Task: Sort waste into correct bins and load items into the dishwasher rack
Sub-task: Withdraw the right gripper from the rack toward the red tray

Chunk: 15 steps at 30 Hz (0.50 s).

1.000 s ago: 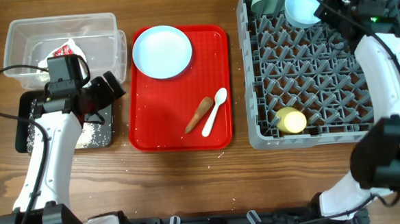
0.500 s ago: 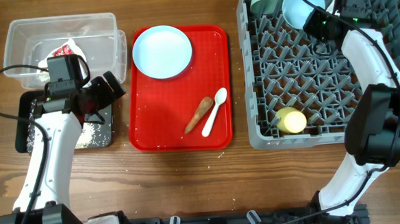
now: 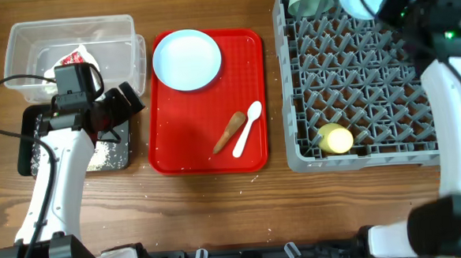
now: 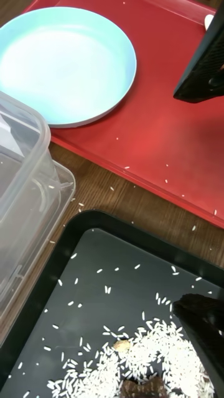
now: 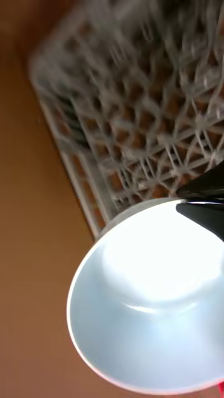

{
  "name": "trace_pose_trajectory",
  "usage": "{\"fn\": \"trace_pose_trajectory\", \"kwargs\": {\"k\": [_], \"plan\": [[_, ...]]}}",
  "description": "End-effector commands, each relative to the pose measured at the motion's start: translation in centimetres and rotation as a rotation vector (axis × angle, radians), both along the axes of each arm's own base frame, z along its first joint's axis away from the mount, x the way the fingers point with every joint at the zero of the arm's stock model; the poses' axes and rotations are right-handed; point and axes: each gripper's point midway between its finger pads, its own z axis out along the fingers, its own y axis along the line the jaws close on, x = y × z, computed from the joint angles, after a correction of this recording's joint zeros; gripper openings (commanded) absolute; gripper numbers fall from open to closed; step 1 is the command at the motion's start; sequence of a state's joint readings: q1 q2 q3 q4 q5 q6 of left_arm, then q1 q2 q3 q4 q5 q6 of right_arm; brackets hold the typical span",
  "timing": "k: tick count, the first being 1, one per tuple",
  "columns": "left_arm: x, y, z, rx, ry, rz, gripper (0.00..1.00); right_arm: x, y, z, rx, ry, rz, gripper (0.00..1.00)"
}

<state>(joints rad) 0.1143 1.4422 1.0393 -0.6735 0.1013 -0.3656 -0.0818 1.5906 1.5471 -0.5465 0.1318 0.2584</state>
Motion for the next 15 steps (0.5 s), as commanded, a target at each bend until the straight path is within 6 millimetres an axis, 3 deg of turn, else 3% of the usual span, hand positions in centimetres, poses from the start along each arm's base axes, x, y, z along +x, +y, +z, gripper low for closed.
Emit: {"fn": "trace_pose_trajectory", "kwargs": {"k": [1, 4, 6, 11, 13, 15], "plan": [[0.3, 0.3, 1.1, 0.007, -0.03, 0.017, 1.0, -1.9, 0.8, 1.8, -0.445, 0.078, -0.157, 0.04], [0.3, 0.3, 1.1, 0.007, -0.03, 0.016, 1.0, -2.8, 4.5, 4.2, -0.861, 0.128, -0.297, 0.04], [0.3, 0.3, 1.1, 0.007, -0.03, 0.017, 1.0, -1.9, 6.3, 3.2, -1.014, 0.202, -0.279, 0.04], [0.3, 0.3, 1.1, 0.007, -0.03, 0.016, 1.0, 0.1, 6.7, -4.8, -1.338, 0.551, -0.21, 0.04], [0.3, 0.3, 1.1, 0.007, -0.029, 0.016, 1.0, 0.8, 6.9, -7.3, -1.367, 0.597, -0.181, 0.04], [0.3, 0.3, 1.1, 0.007, -0.03, 0.017, 1.0, 1.0, 6.8, -8.6, -1.383, 0.625, -0.167, 0.04]]}}
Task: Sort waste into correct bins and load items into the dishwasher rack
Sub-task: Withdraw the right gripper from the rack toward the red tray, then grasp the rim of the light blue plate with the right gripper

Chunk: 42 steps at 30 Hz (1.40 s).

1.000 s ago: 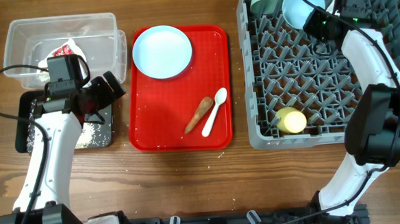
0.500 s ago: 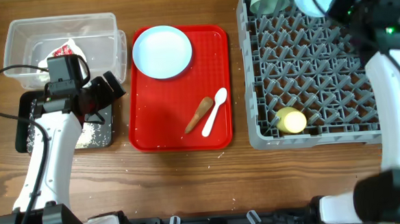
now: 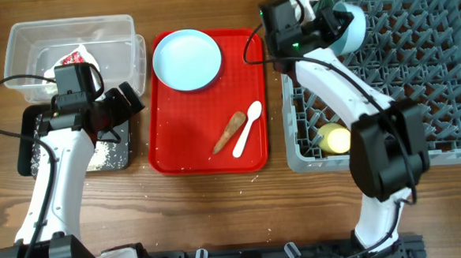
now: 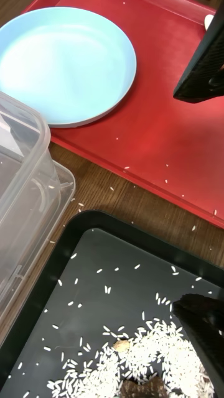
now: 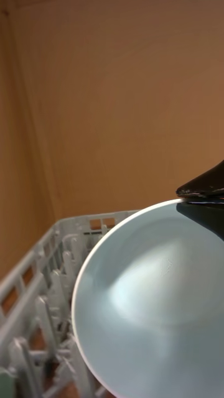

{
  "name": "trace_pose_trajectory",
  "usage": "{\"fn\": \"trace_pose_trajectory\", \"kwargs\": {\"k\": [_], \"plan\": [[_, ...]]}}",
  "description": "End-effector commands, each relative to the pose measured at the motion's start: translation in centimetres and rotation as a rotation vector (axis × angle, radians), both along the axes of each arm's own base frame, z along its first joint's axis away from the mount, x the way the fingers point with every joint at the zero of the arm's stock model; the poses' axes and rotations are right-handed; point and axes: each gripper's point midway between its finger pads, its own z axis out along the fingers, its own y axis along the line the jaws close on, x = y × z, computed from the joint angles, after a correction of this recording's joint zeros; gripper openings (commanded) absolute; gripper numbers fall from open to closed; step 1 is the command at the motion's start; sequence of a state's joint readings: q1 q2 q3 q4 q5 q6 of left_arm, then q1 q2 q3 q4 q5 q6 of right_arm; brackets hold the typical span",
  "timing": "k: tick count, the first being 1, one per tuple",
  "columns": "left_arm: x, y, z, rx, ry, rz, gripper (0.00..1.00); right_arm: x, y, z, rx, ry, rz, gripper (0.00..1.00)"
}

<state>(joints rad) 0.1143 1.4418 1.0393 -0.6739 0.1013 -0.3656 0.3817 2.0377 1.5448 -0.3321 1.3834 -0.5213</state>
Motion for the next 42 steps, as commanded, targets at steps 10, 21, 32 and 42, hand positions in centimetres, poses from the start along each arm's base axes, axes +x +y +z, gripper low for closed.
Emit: {"fn": "trace_pose_trajectory", "kwargs": {"k": [10, 21, 32, 42], "plan": [[0.3, 0.3, 1.1, 0.007, -0.03, 0.017, 1.0, 2.6, -1.0, -2.3, 0.054, 0.066, 0.07, 0.04], [0.3, 0.3, 1.1, 0.007, -0.03, 0.016, 1.0, 3.3, 5.5, -4.2, 0.11, 0.104, 0.248, 0.15], [0.3, 0.3, 1.1, 0.007, -0.03, 0.016, 1.0, 3.0, 8.3, -2.6, 0.206, 0.006, 0.312, 0.9], [0.3, 0.3, 1.1, 0.007, -0.03, 0.017, 1.0, -7.9, 28.4, -1.2, 1.5, 0.404, 0.933, 0.87]]}}
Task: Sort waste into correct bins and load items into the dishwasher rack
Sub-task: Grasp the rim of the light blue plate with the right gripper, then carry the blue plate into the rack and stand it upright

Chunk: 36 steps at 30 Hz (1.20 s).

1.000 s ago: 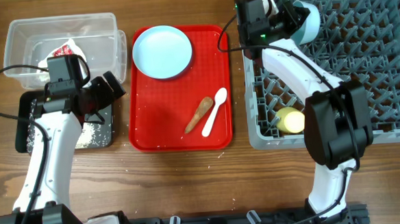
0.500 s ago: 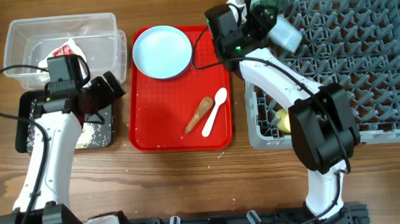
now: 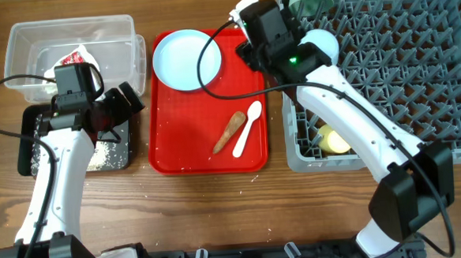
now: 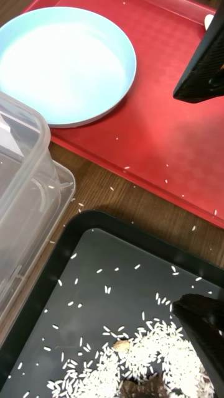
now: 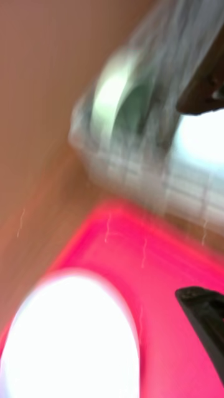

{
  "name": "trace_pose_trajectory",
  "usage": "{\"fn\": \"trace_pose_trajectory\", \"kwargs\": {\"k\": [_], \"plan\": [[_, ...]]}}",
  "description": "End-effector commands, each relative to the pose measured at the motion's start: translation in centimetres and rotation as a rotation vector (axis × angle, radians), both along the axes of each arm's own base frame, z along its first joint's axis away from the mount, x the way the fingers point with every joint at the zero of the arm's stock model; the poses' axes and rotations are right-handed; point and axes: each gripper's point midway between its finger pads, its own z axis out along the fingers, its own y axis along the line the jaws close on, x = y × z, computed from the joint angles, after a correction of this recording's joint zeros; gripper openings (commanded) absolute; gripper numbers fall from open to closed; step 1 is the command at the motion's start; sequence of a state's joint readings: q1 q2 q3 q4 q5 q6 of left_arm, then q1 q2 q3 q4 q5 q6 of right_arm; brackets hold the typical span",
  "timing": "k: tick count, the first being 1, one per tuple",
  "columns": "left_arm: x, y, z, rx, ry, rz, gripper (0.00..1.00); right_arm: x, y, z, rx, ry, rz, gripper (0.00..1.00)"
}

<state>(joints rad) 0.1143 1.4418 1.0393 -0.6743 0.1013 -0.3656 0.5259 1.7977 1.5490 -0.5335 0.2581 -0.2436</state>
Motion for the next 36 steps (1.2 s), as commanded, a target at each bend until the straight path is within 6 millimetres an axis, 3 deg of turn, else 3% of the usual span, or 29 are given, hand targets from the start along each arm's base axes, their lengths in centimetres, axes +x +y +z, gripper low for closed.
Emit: {"fn": "trace_pose_trajectory", "kwargs": {"k": [1, 4, 7, 8, 10, 14, 18, 24, 27, 31, 33, 36], "plan": [[0.3, 0.3, 1.1, 0.007, -0.03, 0.016, 1.0, -5.8, 9.9, 0.5, 0.597, 0.357, 0.251, 0.86], [0.3, 0.3, 1.1, 0.007, -0.03, 0.017, 1.0, -3.9, 10.4, 0.2, 0.702, 0.362, 0.114, 0.82], [0.3, 0.3, 1.1, 0.007, -0.03, 0.017, 1.0, -2.2, 10.8, -1.7, 0.69, 0.32, 0.011, 0.74], [0.3, 0.3, 1.1, 0.007, -0.03, 0.017, 1.0, -1.4, 11.2, -2.7, 0.668, 0.27, -0.062, 0.63], [0.3, 0.3, 1.1, 0.007, -0.03, 0.017, 1.0, -0.2, 10.7, -4.5, 0.627, 0.181, -0.236, 0.62], [0.3, 0.3, 1.1, 0.007, -0.03, 0.017, 1.0, 0.5, 11.2, -11.2, 0.637, 0.216, -0.428, 0.59], [0.3, 0.3, 1.1, 0.007, -0.03, 0.016, 1.0, 0.7, 10.2, -14.0, 0.693, 0.268, -0.572, 0.53], [0.3, 0.3, 1.1, 0.007, -0.03, 0.017, 1.0, 0.4, 11.2, -18.6, 0.762, 0.369, -0.654, 0.5], [0.3, 0.3, 1.1, 0.007, -0.03, 0.017, 1.0, 0.6, 11.2, -19.2, 0.766, 0.388, -0.652, 0.4], [0.3, 0.3, 1.1, 0.007, -0.03, 0.016, 1.0, 0.0, 11.0, -19.6, 0.744, 0.415, -0.66, 0.13], [0.3, 0.3, 1.1, 0.007, -0.03, 0.017, 1.0, -0.5, 11.1, -19.7, 0.741, 0.463, -0.656, 0.07], [0.3, 0.3, 1.1, 0.007, -0.03, 0.017, 1.0, -1.1, 10.7, -19.3, 0.697, 0.516, -0.672, 0.04]]}}
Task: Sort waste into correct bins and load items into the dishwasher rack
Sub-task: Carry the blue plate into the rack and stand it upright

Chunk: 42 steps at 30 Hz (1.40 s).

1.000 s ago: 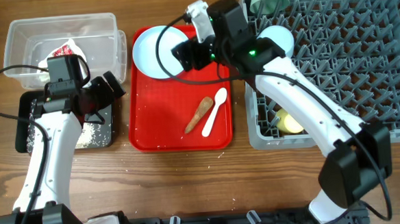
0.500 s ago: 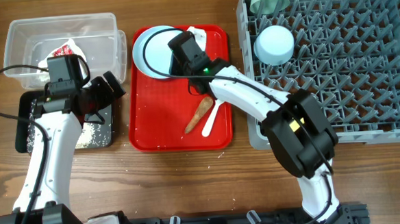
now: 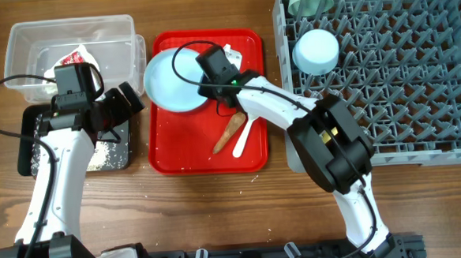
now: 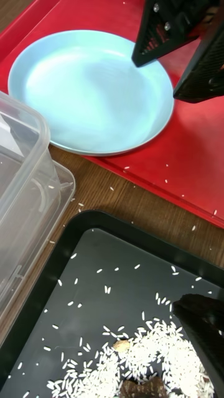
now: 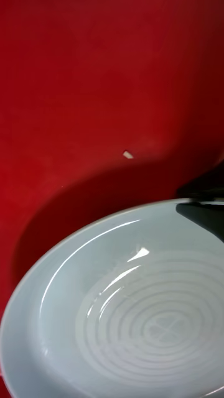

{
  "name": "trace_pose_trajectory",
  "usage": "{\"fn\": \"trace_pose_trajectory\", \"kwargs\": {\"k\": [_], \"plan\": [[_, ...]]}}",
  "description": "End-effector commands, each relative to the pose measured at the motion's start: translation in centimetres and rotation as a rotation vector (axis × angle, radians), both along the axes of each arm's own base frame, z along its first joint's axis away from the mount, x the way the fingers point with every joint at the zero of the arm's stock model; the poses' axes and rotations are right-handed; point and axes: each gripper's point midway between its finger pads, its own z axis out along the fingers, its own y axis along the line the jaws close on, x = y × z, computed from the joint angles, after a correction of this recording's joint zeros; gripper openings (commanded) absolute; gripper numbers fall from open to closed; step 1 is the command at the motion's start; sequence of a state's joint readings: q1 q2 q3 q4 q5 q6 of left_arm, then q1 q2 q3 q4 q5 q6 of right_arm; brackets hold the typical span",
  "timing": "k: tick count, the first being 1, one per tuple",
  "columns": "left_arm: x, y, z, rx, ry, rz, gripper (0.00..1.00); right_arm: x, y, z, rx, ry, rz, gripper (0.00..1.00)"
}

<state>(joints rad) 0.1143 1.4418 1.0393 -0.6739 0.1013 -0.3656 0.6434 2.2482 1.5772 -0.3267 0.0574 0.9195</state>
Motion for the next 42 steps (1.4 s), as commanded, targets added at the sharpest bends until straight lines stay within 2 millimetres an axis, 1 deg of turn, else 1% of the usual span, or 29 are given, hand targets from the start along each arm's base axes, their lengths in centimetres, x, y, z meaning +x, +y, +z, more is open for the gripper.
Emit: {"fn": "trace_pose_trajectory", "kwargs": {"k": [1, 4, 5, 6, 8, 9, 10, 12, 13, 14, 15, 16, 17, 19, 20, 21, 22, 23, 25, 27, 29, 30, 32, 33, 37, 39, 40, 41, 42], "plan": [[0.3, 0.3, 1.1, 0.007, -0.029, 0.017, 1.0, 0.6, -0.2, 0.9, -0.026, 0.026, 0.052, 0.05], [0.3, 0.3, 1.1, 0.007, -0.03, 0.017, 1.0, 1.6, -1.8, 3.6, -0.073, -0.004, 0.102, 0.04], [0.3, 0.3, 1.1, 0.007, -0.03, 0.016, 1.0, 2.3, -3.1, 5.8, -0.095, -0.048, 0.139, 0.04], [0.3, 0.3, 1.1, 0.007, -0.03, 0.016, 1.0, 2.7, -3.7, 7.1, -0.107, -0.08, 0.164, 0.04], [0.3, 0.3, 1.1, 0.007, -0.029, 0.017, 1.0, 3.4, -5.1, 12.1, -0.157, -0.204, 0.276, 0.04], [0.3, 0.3, 1.1, 0.007, -0.03, 0.016, 1.0, 3.4, -5.6, 14.0, -0.193, -0.254, 0.333, 0.04], [0.3, 0.3, 1.1, 0.007, -0.03, 0.016, 1.0, 3.2, -6.7, 16.8, -0.255, -0.321, 0.382, 0.04], [0.3, 0.3, 1.1, 0.007, -0.03, 0.016, 1.0, 2.6, -9.3, 21.6, -0.382, -0.421, 0.396, 0.04], [0.3, 0.3, 1.1, 0.007, -0.03, 0.016, 1.0, 2.3, -10.6, 23.4, -0.438, -0.452, 0.385, 0.04], [0.3, 0.3, 1.1, 0.007, -0.03, 0.017, 1.0, 1.6, -13.5, 26.7, -0.547, -0.497, 0.326, 0.04], [0.3, 0.3, 1.1, 0.007, -0.029, 0.017, 1.0, 1.1, -15.2, 28.3, -0.609, -0.512, 0.286, 0.04], [0.3, 0.3, 1.1, 0.007, -0.03, 0.017, 1.0, 0.1, -18.5, 30.9, -0.718, -0.525, 0.191, 0.04], [0.3, 0.3, 1.1, 0.007, -0.029, 0.017, 1.0, -1.3, -22.6, 33.6, -0.864, -0.522, 0.09, 0.04], [0.3, 0.3, 1.1, 0.007, -0.03, 0.016, 1.0, -3.1, -27.5, 36.1, -1.053, -0.479, -0.001, 0.04], [0.3, 0.3, 1.1, 0.007, -0.03, 0.017, 1.0, -3.5, -29.6, 36.7, -1.134, -0.442, -0.035, 0.04], [0.3, 0.3, 1.1, 0.007, -0.029, 0.017, 1.0, -3.7, -31.6, 36.9, -1.208, -0.395, -0.064, 0.04], [0.3, 0.3, 1.1, 0.007, -0.03, 0.016, 1.0, -3.5, -33.0, 36.3, -1.265, -0.341, -0.036, 0.04], [0.3, 0.3, 1.1, 0.007, -0.03, 0.017, 1.0, -3.3, -34.0, 35.7, -1.301, -0.3, -0.022, 0.04], [0.3, 0.3, 1.1, 0.007, -0.03, 0.016, 1.0, -2.8, -36.4, 34.9, -1.333, -0.241, -0.077, 0.04], [0.3, 0.3, 1.1, 0.007, -0.03, 0.017, 1.0, -2.1, -39.2, 32.6, -1.359, -0.133, -0.09, 0.04], [0.3, 0.3, 1.1, 0.007, -0.03, 0.016, 1.0, -1.3, -40.7, 30.5, -1.371, -0.061, -0.085, 0.04], [0.3, 0.3, 1.1, 0.007, -0.029, 0.017, 1.0, -0.7, -41.1, 29.1, -1.386, -0.019, -0.041, 0.04], [0.3, 0.3, 1.1, 0.007, -0.03, 0.017, 1.0, 0.6, -41.2, 26.1, -1.431, 0.079, 0.154, 0.04], [0.3, 0.3, 1.1, 0.007, -0.03, 0.016, 1.0, 1.5, -41.7, 24.4, -1.437, 0.11, 0.169, 0.04], [0.3, 0.3, 1.1, 0.007, -0.029, 0.017, 1.0, 2.5, -42.7, 21.6, -1.418, 0.156, 0.187, 0.04], [0.3, 0.3, 1.1, 0.007, -0.029, 0.017, 1.0, 3.2, -41.8, 19.8, -1.352, 0.136, 0.247, 0.04], [0.3, 0.3, 1.1, 0.007, -0.03, 0.017, 1.0, 3.8, -40.7, 18.8, -1.278, 0.096, 0.296, 0.05], [0.3, 0.3, 1.1, 0.007, -0.029, 0.016, 1.0, 4.1, -39.7, 18.2, -1.223, 0.066, 0.333, 0.08], [0.3, 0.3, 1.1, 0.007, -0.029, 0.017, 1.0, 4.3, -39.1, 17.8, -1.186, 0.047, 0.35, 0.16]]}}
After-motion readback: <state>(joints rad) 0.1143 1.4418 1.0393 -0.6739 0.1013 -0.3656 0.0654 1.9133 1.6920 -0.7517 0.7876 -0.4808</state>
